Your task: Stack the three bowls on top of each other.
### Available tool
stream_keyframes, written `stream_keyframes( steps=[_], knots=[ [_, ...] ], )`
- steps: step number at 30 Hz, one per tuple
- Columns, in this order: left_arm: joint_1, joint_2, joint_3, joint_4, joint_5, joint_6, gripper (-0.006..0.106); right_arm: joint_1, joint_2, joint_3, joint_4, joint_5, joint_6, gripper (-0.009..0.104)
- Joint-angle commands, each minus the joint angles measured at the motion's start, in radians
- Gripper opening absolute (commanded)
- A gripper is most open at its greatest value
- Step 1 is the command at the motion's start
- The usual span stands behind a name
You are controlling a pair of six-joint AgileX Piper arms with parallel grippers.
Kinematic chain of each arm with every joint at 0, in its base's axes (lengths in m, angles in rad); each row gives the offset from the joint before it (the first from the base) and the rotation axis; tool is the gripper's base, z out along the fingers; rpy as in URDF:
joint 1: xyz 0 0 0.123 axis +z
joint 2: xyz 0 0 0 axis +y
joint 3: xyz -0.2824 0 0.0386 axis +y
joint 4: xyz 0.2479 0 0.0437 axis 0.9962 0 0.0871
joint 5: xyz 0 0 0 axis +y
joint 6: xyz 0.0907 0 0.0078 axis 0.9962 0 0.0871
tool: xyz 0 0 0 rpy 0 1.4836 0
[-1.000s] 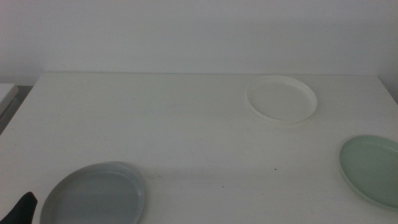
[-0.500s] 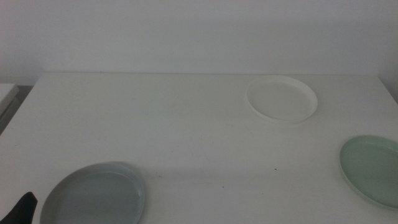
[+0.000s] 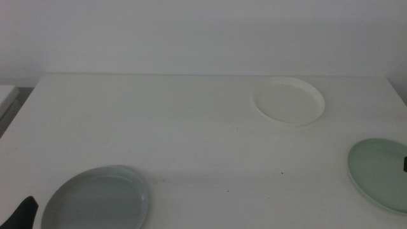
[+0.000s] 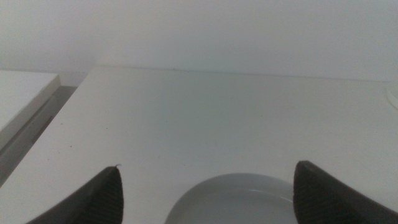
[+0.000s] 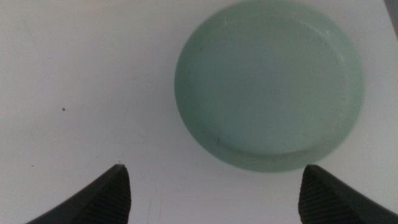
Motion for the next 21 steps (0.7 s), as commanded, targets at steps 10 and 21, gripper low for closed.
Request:
stream_keyframes(
  steps=[10,21],
  knots=[
    [0.001,-0.004,0.000,-0.007,-0.013,0.000,0.094,-0.004,0.084,-0.153,-0.178,0.094,0.086,0.092],
    [0.001,-0.004,0.000,-0.007,-0.013,0.000,0.094,-0.241,0.430,-0.372,-0.056,0.194,-0.006,0.077]
  ],
)
